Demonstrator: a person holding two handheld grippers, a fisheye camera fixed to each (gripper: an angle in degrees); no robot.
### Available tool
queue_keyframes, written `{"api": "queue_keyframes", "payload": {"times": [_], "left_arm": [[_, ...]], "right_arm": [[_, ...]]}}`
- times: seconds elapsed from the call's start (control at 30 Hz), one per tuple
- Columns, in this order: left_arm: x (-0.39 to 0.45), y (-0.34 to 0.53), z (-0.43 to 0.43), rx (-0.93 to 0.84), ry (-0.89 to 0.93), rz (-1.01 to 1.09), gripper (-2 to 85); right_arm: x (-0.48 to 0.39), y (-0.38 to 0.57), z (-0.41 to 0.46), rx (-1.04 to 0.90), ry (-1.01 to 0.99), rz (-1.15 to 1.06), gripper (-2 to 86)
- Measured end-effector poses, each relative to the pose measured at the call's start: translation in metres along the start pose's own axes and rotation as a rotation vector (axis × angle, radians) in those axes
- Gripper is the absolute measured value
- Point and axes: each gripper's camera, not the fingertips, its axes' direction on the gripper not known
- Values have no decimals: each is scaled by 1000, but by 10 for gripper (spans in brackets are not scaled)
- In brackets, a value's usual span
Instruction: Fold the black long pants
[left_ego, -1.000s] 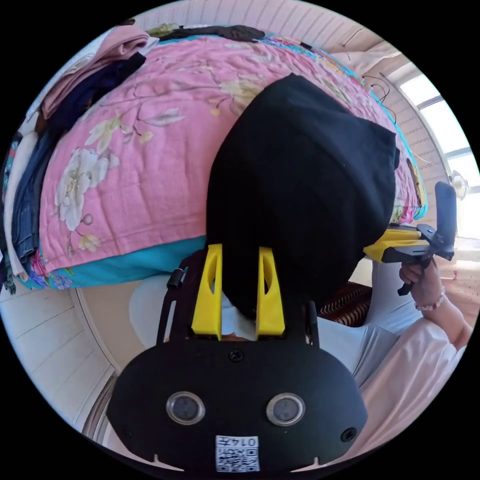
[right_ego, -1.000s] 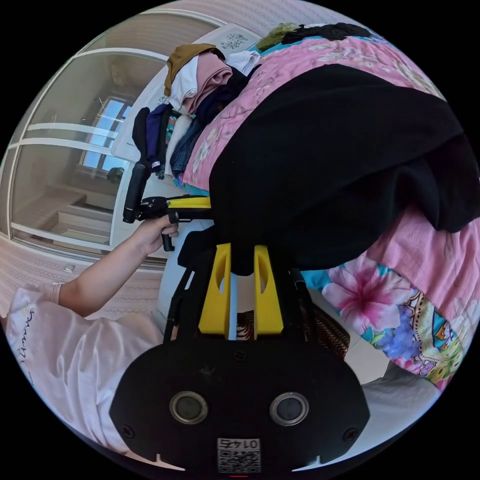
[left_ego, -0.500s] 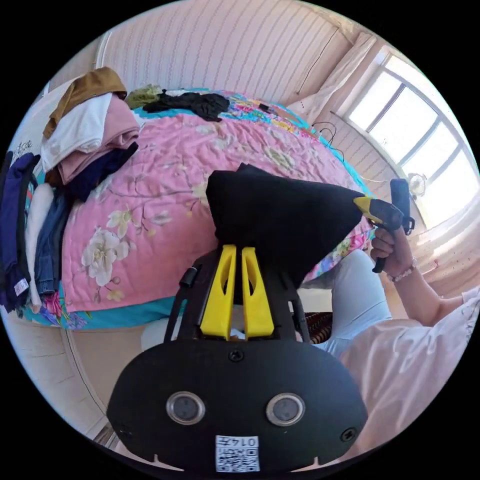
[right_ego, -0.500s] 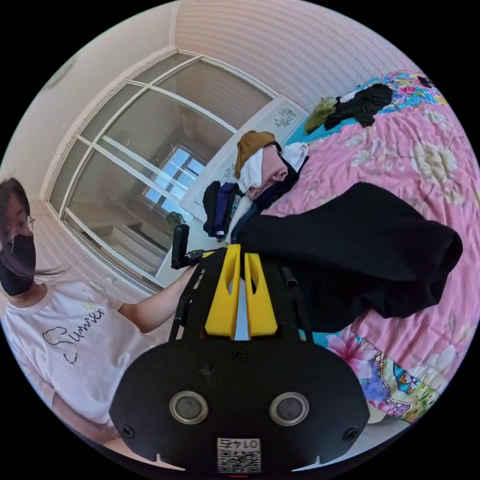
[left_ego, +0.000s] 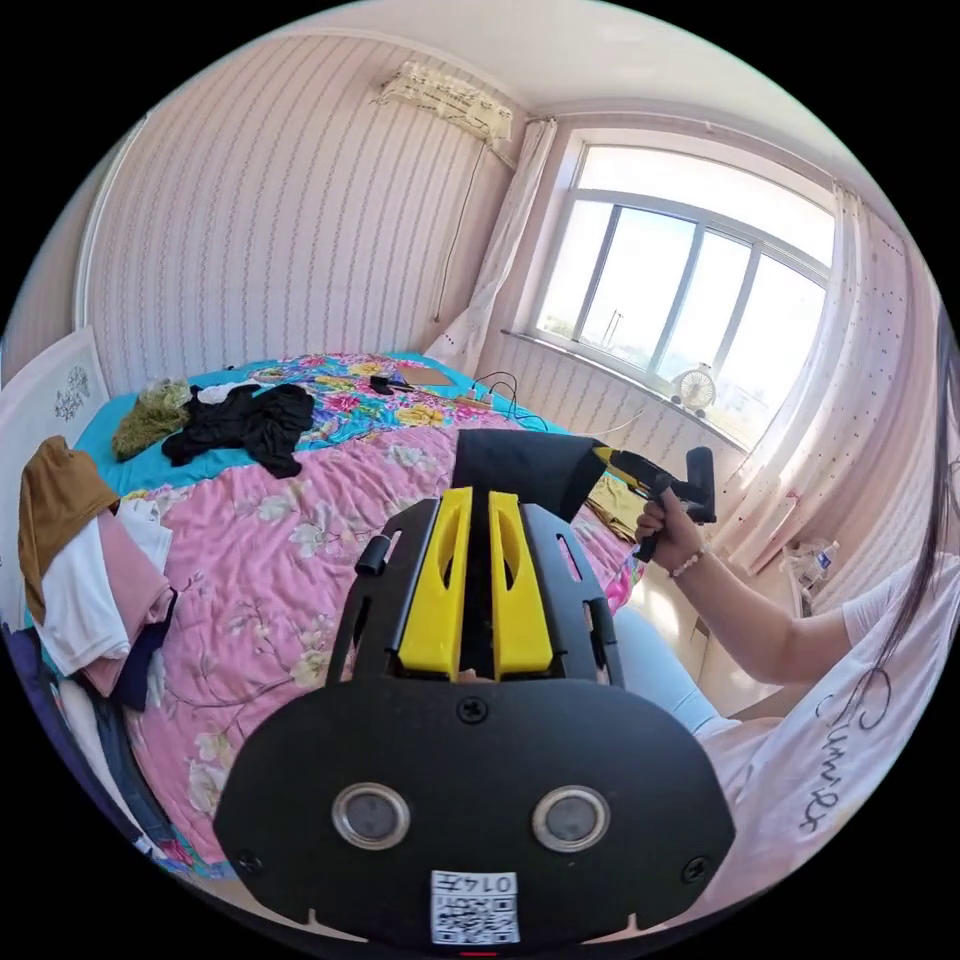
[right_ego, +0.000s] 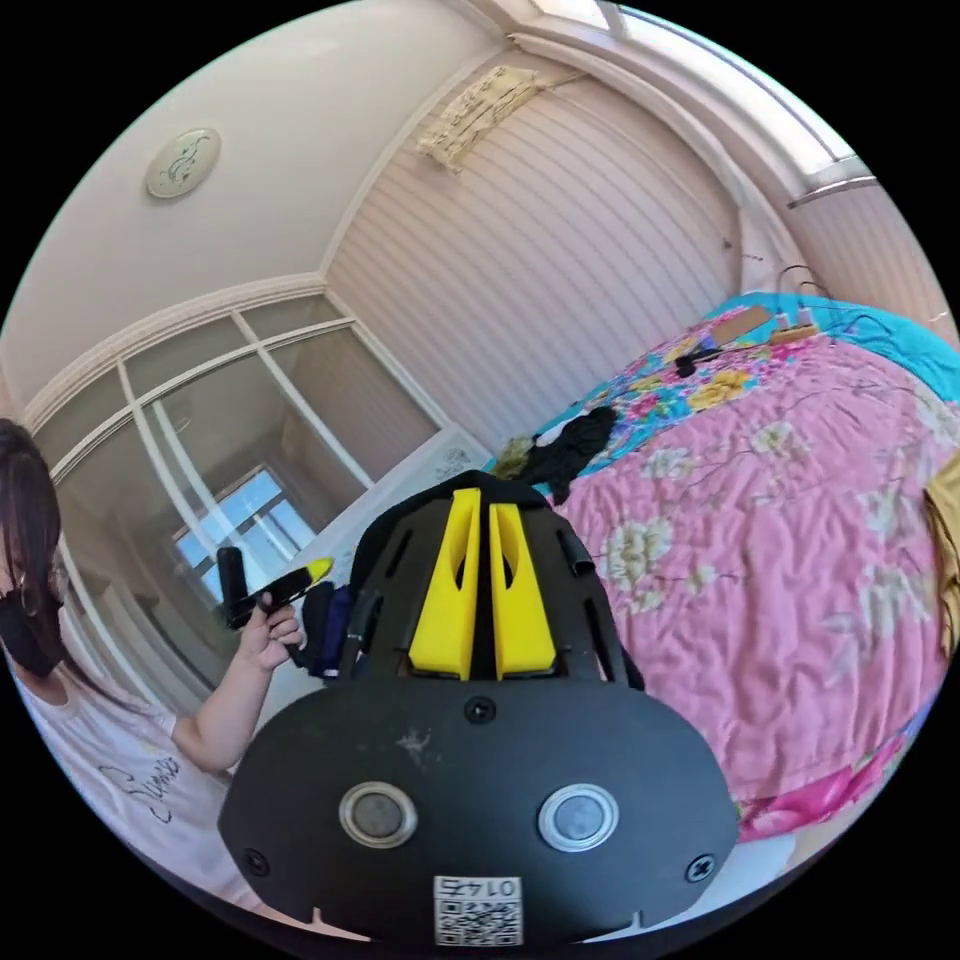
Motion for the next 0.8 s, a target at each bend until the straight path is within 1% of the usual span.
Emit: {"api": "queue_keyframes", "payload": {"times": [0.03,0.07,0.1,0.13,0.2,0.27,0.37,0.43,0.5,0.53,0.6,0.63,0.67,0.7,0.73,0.8], "left_arm": [[-2,7,3,-16,-15,-13,40],[-9,28,9,-67,-54,-48,43],[-18,53,17,-144,-99,-93,47],[-23,67,21,-187,-121,-127,49],[-41,125,30,-314,-207,-263,72],[-49,156,35,-345,-234,-349,87],[-55,178,59,-403,-159,-452,108],[-55,184,77,-459,-155,-466,95],[-41,185,88,-494,-121,-435,19],[-34,184,86,-480,-120,-411,13],[14,177,73,-405,-98,-215,-4],[27,177,70,-394,-83,-164,-6],[54,179,64,-377,-40,-76,-8],[77,183,61,-373,8,-10,-9],[88,186,61,-377,24,14,-9],[126,201,63,-418,42,113,-10]], "right_arm": [[16,0,-1,-23,68,36,3],[54,4,0,-106,175,175,4],[86,15,0,-187,226,276,4],[97,23,-1,-222,236,304,4],[112,57,-12,-261,269,325,4],[110,79,-19,-269,340,332,4],[92,96,-27,-220,373,336,3],[69,92,-22,-195,384,277,2],[28,74,3,-250,377,136,4],[16,68,12,-273,368,91,4],[-40,51,60,-391,298,-133,8],[-56,49,75,-432,276,-192,10],[-86,49,110,-528,228,-303,14],[-117,53,149,-620,182,-401,19],[-133,57,169,-661,163,-448,23],[-193,85,250,-826,100,-604,46]]}}
